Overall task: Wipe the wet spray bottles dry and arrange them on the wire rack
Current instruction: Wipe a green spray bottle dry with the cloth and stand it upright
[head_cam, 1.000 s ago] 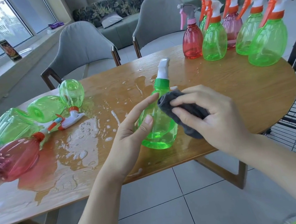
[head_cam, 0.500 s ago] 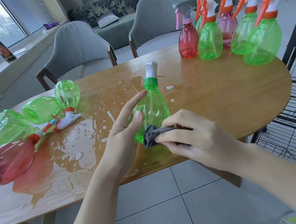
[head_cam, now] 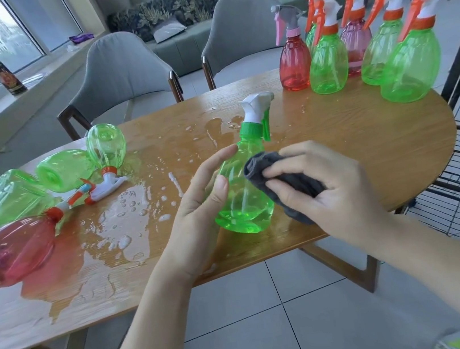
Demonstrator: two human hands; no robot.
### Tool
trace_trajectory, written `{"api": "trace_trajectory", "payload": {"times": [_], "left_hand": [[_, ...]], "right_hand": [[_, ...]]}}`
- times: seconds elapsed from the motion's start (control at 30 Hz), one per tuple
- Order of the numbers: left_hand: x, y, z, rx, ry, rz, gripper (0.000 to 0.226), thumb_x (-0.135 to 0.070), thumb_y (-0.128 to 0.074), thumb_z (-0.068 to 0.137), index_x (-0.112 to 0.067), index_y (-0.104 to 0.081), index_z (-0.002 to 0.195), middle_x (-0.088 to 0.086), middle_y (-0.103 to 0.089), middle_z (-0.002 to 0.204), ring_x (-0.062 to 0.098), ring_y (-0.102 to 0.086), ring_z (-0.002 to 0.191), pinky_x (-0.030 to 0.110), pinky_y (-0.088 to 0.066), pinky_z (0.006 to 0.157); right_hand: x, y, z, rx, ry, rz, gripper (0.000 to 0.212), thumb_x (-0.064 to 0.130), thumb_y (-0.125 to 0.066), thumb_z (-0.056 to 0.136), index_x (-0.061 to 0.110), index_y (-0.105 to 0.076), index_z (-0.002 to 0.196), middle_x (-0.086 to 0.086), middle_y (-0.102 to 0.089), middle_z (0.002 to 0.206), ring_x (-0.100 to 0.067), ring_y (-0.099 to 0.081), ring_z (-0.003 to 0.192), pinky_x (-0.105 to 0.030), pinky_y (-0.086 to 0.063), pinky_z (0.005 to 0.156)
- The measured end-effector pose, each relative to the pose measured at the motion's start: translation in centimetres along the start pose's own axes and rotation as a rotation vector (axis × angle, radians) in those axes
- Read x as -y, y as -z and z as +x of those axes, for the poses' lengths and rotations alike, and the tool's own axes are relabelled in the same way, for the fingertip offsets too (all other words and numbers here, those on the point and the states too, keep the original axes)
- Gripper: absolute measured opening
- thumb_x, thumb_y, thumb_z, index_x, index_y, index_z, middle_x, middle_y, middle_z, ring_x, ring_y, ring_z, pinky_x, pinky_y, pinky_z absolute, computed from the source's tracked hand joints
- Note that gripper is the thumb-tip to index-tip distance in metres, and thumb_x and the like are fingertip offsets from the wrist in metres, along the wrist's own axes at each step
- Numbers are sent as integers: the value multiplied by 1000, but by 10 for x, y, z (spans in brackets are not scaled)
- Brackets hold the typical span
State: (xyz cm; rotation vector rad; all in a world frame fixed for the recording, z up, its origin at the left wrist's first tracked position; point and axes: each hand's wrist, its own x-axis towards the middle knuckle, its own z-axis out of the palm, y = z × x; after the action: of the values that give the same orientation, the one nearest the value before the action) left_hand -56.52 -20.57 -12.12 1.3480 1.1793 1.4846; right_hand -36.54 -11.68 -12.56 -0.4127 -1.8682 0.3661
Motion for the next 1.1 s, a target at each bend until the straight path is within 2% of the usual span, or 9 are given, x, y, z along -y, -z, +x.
{"api": "trace_trajectory", "payload": {"times": [0.07,0.3,0.4,0.53,0.67,0.77,0.87,1.0,1.1], "left_hand": [[-1,1,1,-23,-12,88,60,-62,-75,91,-42,-61,146,9,-54,158,42,-41,153,72,-32,122],[-5,-5,5,-48,57,47,53,-53,-72,95,-43,-61,145,7,-55,157,39,-45,150,72,-32,121],[-3,-5,5,-101,54,50,58,-62,-74,92,-45,-60,145,8,-56,156,39,-45,150,73,-28,123],[0,-1,9,-121,36,134,36,-47,-61,101,-53,-64,137,-20,-60,148,15,-51,147,58,-37,124],[-3,-1,9,-93,53,135,37,-43,-62,106,-49,-61,142,-11,-59,152,18,-52,146,59,-37,124],[-2,1,8,-56,54,69,45,-42,-64,100,-42,-61,144,8,-63,146,39,-58,137,67,-38,120],[-3,2,5,-22,47,53,45,-38,-65,99,-40,-62,143,9,-64,147,39,-58,138,62,-42,119],[-6,4,4,7,20,159,39,-30,-56,107,-43,-59,144,-1,-64,147,27,-61,136,48,-49,113],[-6,6,5,-13,-64,342,42,-22,-49,111,-40,-56,148,-18,-58,152,11,-50,147,40,-40,121]], "right_hand": [[-1,0,-1,50,12,-19,11,7,-76,91,5,-79,101,-10,-71,106,-17,-68,101,-21,-50,90],[-3,-2,3,34,-39,18,12,9,-76,91,8,-79,103,-5,-71,109,-14,-68,104,-25,-51,91],[2,-9,-7,133,80,22,8,8,-78,91,7,-80,99,-10,-70,105,-17,-69,97,-23,-52,88],[4,-16,-18,254,266,-48,8,6,-75,95,7,-81,101,-13,-68,101,-20,-64,90,-17,-44,92],[1,-12,-13,258,306,-82,10,5,-73,96,5,-80,104,-16,-68,102,-24,-64,89,-22,-48,90],[-3,-10,-3,135,245,-82,10,5,-77,93,4,-80,103,-15,-69,104,-24,-69,93,-28,-54,88],[-10,-6,11,19,89,-55,12,5,-77,92,5,-79,104,-10,-71,108,-16,-68,101,-21,-49,93],[-14,-4,16,-33,-138,92,14,8,-74,94,10,-76,107,2,-71,108,-7,-67,105,-23,-49,93],[-10,-8,6,7,-154,151,13,10,-73,94,10,-75,106,0,-71,108,-12,-67,106,-27,-50,94]]}}
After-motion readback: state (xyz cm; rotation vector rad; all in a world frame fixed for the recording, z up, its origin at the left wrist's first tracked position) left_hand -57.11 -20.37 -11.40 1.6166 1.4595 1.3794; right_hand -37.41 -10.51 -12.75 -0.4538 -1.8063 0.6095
